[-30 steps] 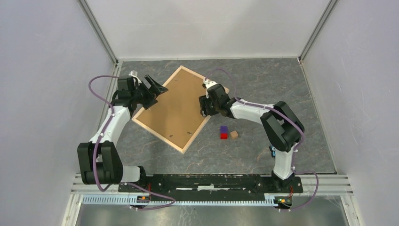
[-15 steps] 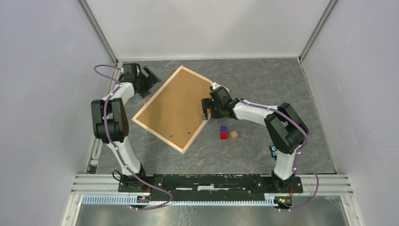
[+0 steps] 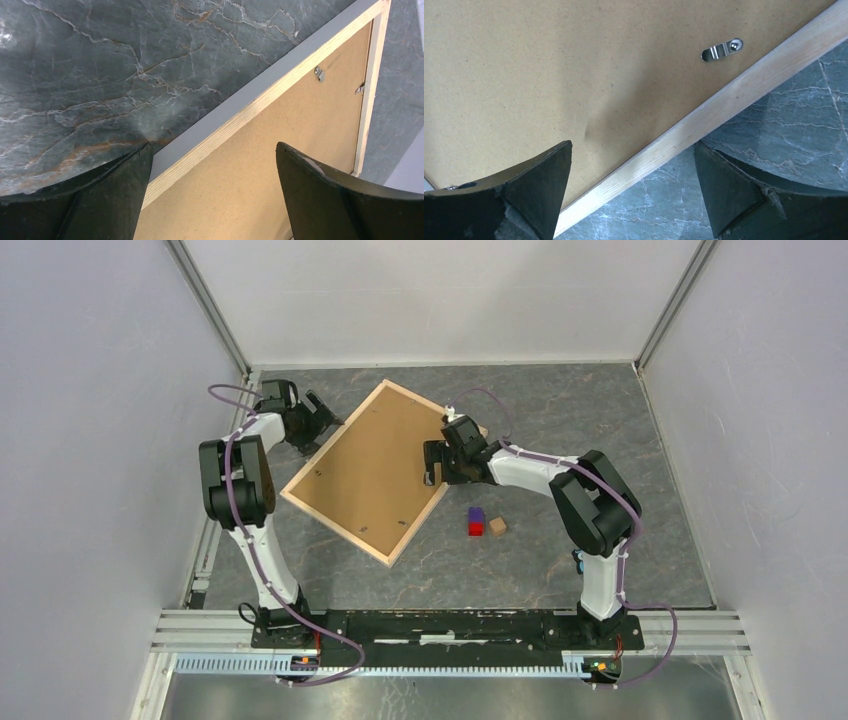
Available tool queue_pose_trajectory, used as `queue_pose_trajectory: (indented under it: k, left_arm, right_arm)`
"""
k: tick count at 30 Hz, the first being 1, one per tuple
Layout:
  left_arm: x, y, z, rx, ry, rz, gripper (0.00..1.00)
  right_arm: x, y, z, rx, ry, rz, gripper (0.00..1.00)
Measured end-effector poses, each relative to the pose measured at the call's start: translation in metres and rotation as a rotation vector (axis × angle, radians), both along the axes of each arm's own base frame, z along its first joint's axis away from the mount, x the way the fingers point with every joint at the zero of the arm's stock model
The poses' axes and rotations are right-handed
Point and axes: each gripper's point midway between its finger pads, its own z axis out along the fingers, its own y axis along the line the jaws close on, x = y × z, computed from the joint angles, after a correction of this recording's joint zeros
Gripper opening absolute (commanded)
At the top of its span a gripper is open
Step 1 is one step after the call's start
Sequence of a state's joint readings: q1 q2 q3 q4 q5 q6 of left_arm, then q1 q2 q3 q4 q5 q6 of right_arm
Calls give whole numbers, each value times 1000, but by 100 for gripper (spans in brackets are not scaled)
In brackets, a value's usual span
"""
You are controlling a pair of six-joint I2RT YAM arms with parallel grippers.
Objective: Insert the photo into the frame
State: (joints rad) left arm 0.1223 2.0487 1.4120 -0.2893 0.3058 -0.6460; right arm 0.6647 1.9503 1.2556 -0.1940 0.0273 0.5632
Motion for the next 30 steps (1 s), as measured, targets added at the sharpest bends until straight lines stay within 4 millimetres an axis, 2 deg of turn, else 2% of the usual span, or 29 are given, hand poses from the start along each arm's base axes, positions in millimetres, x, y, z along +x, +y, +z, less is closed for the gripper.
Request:
queue_pose_trajectory:
  k: [3, 5, 7, 9, 12, 15, 18, 19, 24, 30]
  left_arm:
    - [-7, -3, 0, -18, 2, 1, 100]
    - [-22, -1, 1, -21, 9, 16, 100]
    - [-43, 2, 0, -23, 29, 33, 100]
    - [-74, 4, -1, -24, 65, 54, 100]
    - [-110, 2, -3, -25, 93, 76, 100]
    - [-137, -2, -4, -28, 120, 85, 100]
    - [-148, -4, -4, -33, 152, 88, 100]
    - [-150, -5, -4, -35, 161, 88, 100]
    - [-163, -5, -3, -9, 209, 95, 100]
    - [-176, 6, 7, 58, 213, 174, 100]
  right_arm:
    - [2, 3, 0, 7, -5, 6, 88]
    - [2, 2, 0, 8, -2, 6, 82]
    - [4, 1, -1, 11, -1, 3, 77]
    - [6, -1, -1, 12, -1, -2, 73]
    - [8, -5, -2, 5, -2, -3, 71]
    - [9, -7, -3, -8, -8, 4, 77]
    - [9, -7, -2, -21, -15, 24, 95]
    - [9, -7, -1, -26, -16, 31, 98]
    - [15, -4, 5, -71, -29, 49, 98]
    - [42, -5, 8, -99, -53, 1, 98]
